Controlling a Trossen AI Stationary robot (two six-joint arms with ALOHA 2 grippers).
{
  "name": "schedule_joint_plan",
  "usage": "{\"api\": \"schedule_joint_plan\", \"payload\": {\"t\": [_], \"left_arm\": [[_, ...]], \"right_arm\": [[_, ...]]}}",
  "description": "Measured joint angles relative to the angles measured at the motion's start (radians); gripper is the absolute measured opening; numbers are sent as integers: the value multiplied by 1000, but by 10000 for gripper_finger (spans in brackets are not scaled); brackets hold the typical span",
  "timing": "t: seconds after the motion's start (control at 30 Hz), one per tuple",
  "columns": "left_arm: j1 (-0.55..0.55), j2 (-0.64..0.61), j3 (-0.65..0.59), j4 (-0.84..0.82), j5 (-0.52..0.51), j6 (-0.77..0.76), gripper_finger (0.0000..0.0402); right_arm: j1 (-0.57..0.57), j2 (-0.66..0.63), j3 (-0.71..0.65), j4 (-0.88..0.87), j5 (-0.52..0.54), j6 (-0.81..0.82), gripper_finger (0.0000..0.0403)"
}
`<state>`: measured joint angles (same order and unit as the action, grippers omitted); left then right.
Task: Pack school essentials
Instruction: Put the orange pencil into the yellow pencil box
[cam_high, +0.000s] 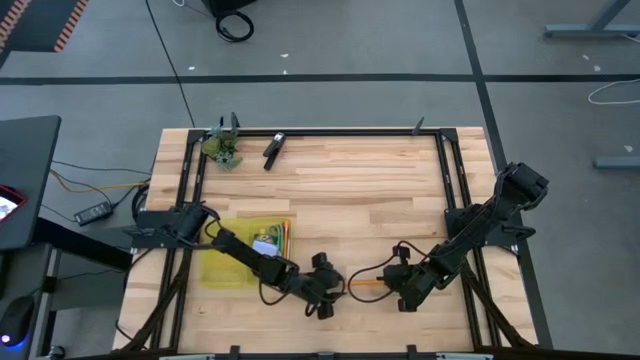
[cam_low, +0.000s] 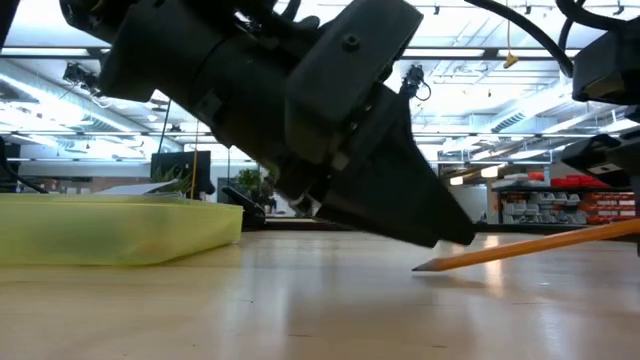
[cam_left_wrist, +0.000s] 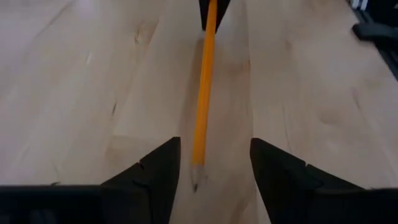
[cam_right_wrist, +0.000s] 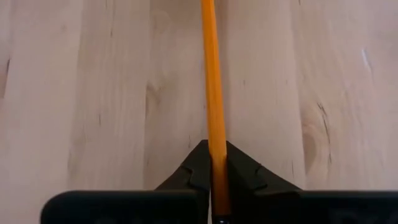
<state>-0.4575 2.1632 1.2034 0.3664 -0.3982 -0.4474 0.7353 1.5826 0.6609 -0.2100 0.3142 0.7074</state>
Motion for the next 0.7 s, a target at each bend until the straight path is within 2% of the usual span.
{"api": "schedule_joint_plan", "payload": {"t": [0.27, 0.7], "left_arm": [[23, -2, 1, 71, -12, 67, 201], [41, -3, 1, 73, 8, 68, 166]], "right_arm": [[0, 0, 0, 40, 46, -16, 33], [0, 0, 0, 64, 132, -20, 33]]}}
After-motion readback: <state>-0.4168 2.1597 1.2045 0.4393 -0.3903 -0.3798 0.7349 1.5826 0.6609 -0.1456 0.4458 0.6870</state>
